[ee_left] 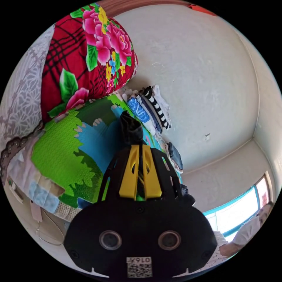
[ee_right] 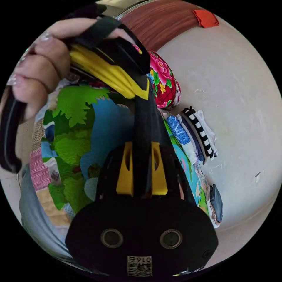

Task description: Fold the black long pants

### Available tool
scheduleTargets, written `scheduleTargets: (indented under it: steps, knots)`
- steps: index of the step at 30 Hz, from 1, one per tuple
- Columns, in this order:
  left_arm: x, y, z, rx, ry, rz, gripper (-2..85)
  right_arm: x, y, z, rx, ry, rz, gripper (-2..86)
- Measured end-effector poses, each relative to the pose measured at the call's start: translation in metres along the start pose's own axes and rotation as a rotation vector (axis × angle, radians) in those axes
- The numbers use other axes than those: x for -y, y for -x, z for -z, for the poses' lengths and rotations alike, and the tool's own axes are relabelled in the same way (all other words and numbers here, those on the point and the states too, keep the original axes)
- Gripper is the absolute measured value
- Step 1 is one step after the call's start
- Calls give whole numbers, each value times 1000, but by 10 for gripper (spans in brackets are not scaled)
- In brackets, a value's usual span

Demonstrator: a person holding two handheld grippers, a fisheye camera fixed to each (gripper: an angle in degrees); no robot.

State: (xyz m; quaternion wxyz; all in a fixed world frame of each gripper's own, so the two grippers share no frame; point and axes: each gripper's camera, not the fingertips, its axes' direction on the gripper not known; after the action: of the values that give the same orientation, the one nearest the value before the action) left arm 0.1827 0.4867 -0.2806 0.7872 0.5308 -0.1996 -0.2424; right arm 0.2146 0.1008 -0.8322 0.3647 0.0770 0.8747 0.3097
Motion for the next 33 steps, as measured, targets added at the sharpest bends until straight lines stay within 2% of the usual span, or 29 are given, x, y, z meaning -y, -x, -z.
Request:
scheduleTargets:
  steps: [2, 4, 7, 10, 14, 18, 21, 23, 26, 29, 31, 33]
  knots:
    - [-21, 3, 23, 33, -31, -41, 7, 8, 5, -2, -56, 18, -2, 44]
    - [-39, 10, 38, 16, -37, -58, 38, 8, -5, 10, 50, 6, -54, 37]
    - [-76, 29, 56, -116, -71, -2, 81, 1, -32, 25, 237, -26, -162, 32]
    - [-112, 42, 59, -240, -121, 73, 96, -7, -52, 34, 343, -59, -217, 32]
    - [-145, 47, 57, -341, -216, 153, 78, -14, -56, 40, 377, -81, -196, 32]
    - [-173, 39, 63, -351, -307, 180, 32, -20, -45, 45, 295, -85, -91, 34]
    - [-190, 17, 75, -291, -309, 80, 2, -23, -39, 49, 254, -90, -23, 37]
    - [-206, -13, 88, -162, -297, -38, -4, -26, -39, 50, 240, -100, -10, 42]
    - [-230, -58, 91, -45, -271, -234, -7, -39, -57, 48, 328, -158, -8, 74]
    - [-260, -106, 74, -6, -217, -435, -7, -70, -121, 40, 683, -248, -173, 93]
    - [-281, -137, 55, 8, -174, -551, -8, -112, -188, 19, 990, -352, -390, 85]
    - [-307, -171, 26, 34, -120, -676, -8, -148, -233, 3, 1017, -424, -550, 66]
